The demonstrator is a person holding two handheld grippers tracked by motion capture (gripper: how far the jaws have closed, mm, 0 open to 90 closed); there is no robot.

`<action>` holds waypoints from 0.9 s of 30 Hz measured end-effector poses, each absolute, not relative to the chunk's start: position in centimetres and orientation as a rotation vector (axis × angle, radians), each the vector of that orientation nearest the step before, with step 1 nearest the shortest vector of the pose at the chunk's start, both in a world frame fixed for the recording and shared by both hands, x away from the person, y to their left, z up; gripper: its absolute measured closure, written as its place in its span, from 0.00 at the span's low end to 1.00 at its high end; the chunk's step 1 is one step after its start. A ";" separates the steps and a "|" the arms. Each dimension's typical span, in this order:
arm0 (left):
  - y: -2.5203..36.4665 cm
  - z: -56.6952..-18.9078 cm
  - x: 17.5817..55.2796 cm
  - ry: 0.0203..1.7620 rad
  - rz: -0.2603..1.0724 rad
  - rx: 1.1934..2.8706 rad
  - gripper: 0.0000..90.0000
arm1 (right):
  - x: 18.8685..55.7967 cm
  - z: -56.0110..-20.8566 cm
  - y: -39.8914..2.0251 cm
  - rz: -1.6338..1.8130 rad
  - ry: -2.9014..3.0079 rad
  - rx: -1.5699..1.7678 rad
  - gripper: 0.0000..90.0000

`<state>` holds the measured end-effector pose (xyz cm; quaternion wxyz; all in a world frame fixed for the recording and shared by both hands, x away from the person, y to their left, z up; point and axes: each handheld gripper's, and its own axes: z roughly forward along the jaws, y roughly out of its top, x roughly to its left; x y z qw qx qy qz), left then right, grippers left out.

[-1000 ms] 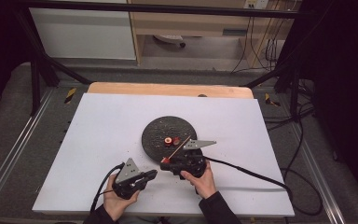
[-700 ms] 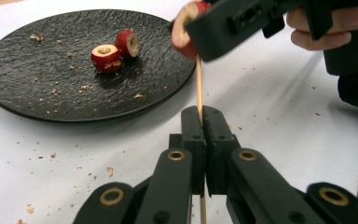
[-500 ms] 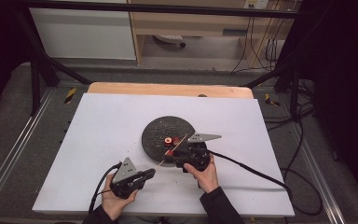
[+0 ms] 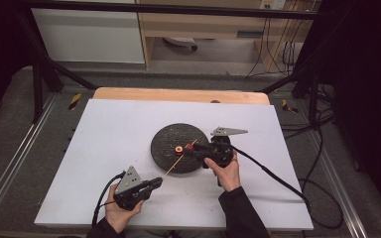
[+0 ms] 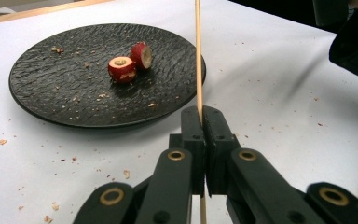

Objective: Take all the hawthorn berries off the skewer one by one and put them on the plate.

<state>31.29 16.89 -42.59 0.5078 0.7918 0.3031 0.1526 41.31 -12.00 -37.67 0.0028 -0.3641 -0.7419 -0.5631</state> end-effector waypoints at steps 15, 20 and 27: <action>17.5 -42.7 31.3 0.743 0.375 1.908 0.98 | 44.0 -34.7 -15.2 -1.849 -2.294 -1.295 0.67; 17.9 -42.6 31.3 0.754 0.379 1.900 0.98 | 44.9 -34.5 -15.9 -1.834 -2.326 -1.352 0.67; 18.7 -42.4 31.4 0.779 0.393 1.883 0.98 | 46.1 -36.3 -15.4 -1.745 -2.402 -1.423 0.67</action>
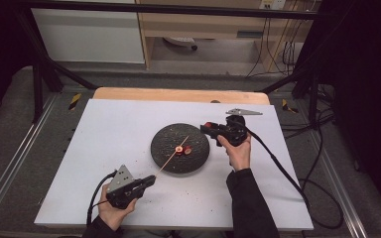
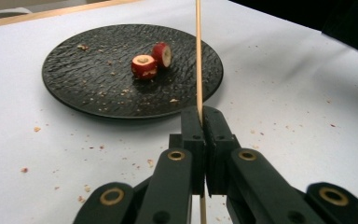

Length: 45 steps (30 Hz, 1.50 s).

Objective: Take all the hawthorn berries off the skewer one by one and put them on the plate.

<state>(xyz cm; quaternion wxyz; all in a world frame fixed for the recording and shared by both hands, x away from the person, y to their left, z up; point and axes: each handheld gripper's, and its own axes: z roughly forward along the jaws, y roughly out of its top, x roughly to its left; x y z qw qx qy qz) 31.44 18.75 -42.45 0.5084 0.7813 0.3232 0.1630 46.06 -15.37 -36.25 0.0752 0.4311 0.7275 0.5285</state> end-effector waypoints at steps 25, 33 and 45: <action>19.1 -42.6 31.9 0.809 0.392 1.879 0.98 | 45.8 -44.3 -11.3 1.264 2.413 1.238 0.62; 19.1 -42.6 32.0 0.823 0.387 1.886 0.98 | 44.5 -42.7 -12.7 1.339 2.350 1.222 0.40; 18.9 -42.0 32.6 0.849 0.374 1.891 0.98 | 40.9 -42.3 -17.2 1.366 2.305 1.181 0.06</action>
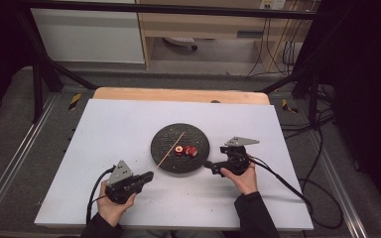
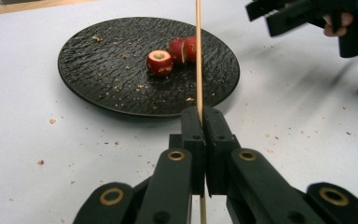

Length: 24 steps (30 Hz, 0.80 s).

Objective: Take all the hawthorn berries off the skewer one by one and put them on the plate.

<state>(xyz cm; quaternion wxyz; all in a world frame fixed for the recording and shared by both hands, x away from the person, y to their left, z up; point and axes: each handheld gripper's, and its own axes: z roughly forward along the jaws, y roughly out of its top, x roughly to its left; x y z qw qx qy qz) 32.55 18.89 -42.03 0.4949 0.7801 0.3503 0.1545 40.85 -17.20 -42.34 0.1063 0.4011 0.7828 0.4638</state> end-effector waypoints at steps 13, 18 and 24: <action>18.6 -40.9 34.6 0.888 0.378 1.932 0.98 | 38.0 -44.0 -20.9 1.306 2.314 1.147 0.01; 17.9 -40.3 36.0 0.908 0.380 1.959 0.98 | 37.3 -44.6 -21.8 1.311 2.308 1.164 0.01; 16.9 -40.0 37.6 0.939 0.373 1.973 0.98 | 37.1 -44.8 -22.5 1.319 2.302 1.190 0.01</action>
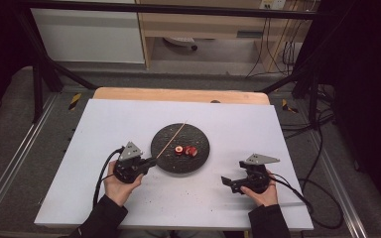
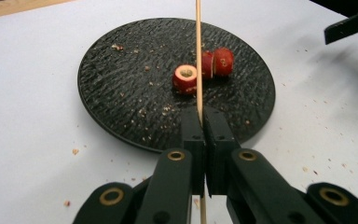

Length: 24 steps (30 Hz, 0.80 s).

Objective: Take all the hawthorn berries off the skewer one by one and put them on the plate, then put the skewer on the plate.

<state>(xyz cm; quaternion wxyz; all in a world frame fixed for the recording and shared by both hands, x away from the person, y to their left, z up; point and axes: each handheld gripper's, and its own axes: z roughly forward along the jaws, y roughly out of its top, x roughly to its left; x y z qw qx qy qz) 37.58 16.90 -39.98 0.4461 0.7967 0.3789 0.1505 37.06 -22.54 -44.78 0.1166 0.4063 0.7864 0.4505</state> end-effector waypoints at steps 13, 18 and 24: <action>15.0 -40.2 40.8 1.011 0.381 2.007 0.98 | 36.5 -45.0 -23.2 1.332 2.305 1.175 0.01; 14.3 -40.8 41.8 1.048 0.386 2.024 0.98 | 36.5 -45.1 -23.2 1.330 2.308 1.175 0.01; 13.3 -41.6 42.4 1.079 0.390 2.057 0.98 | 36.3 -45.3 -23.2 1.330 2.319 1.176 0.01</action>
